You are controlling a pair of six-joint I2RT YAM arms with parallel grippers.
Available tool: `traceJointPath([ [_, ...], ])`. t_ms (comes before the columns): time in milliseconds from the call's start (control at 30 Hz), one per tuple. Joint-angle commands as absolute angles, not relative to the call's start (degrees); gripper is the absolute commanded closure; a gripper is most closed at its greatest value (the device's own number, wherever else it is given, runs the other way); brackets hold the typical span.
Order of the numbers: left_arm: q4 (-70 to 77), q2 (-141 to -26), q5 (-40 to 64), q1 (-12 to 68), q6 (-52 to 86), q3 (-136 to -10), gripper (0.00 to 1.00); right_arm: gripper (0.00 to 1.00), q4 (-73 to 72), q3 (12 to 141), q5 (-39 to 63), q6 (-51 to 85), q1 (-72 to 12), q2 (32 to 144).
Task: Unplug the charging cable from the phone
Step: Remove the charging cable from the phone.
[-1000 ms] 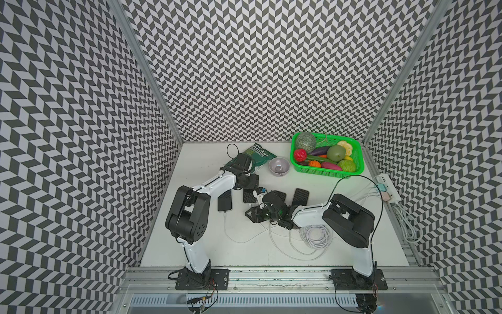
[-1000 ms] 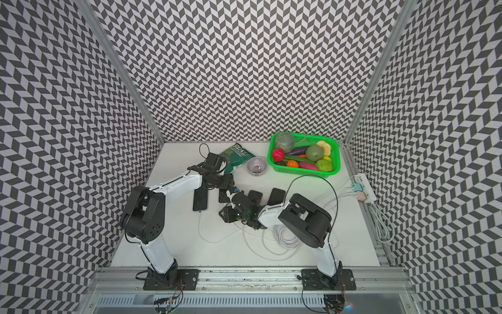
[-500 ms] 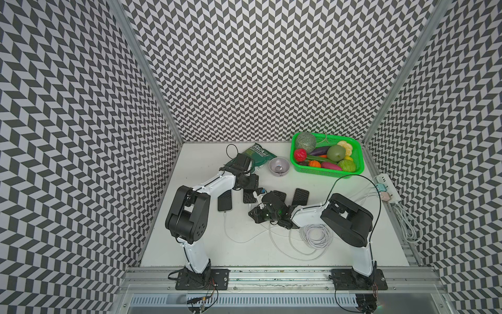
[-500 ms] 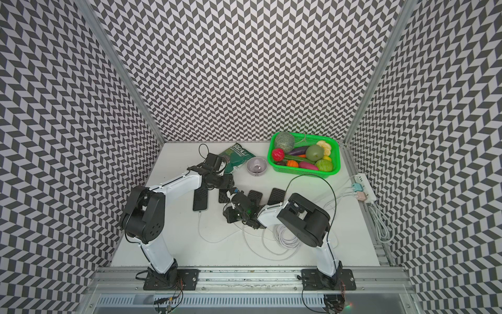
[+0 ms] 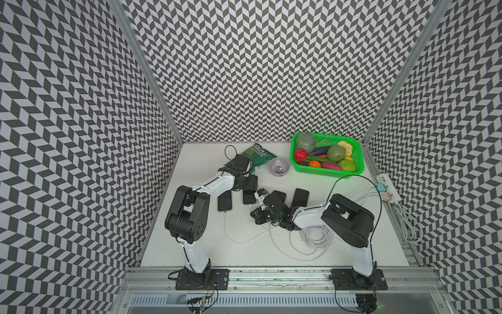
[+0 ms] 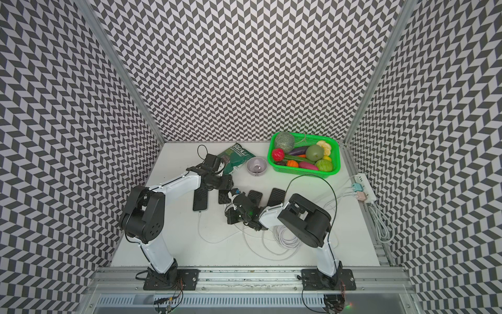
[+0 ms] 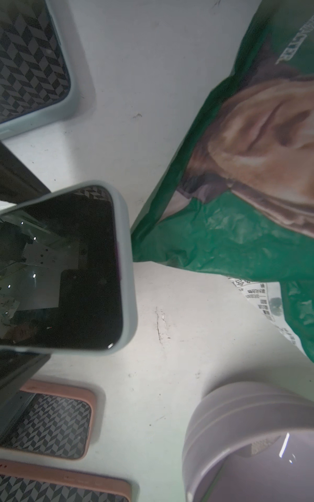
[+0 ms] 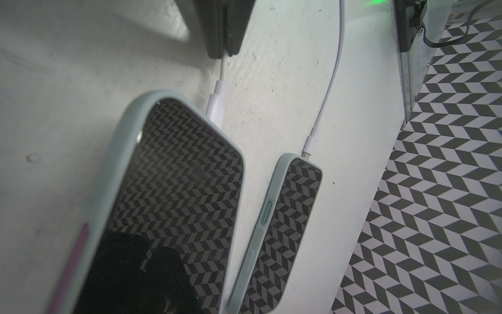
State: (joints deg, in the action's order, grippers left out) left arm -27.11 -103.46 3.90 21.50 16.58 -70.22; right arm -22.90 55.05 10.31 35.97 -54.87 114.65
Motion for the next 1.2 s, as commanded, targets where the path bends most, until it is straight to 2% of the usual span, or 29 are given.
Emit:
traceJointPath([
  [0,-23.96,-100.65,2.81,20.57,16.42,-70.42,1.00,0.97,-21.12,53.14,9.60,34.97,-55.87,113.04],
  [1167,-21.41,-99.82,2.68,16.89,18.12,-69.09,1.00,1.00,-19.97,52.45,8.17,32.37,-57.13,112.09],
])
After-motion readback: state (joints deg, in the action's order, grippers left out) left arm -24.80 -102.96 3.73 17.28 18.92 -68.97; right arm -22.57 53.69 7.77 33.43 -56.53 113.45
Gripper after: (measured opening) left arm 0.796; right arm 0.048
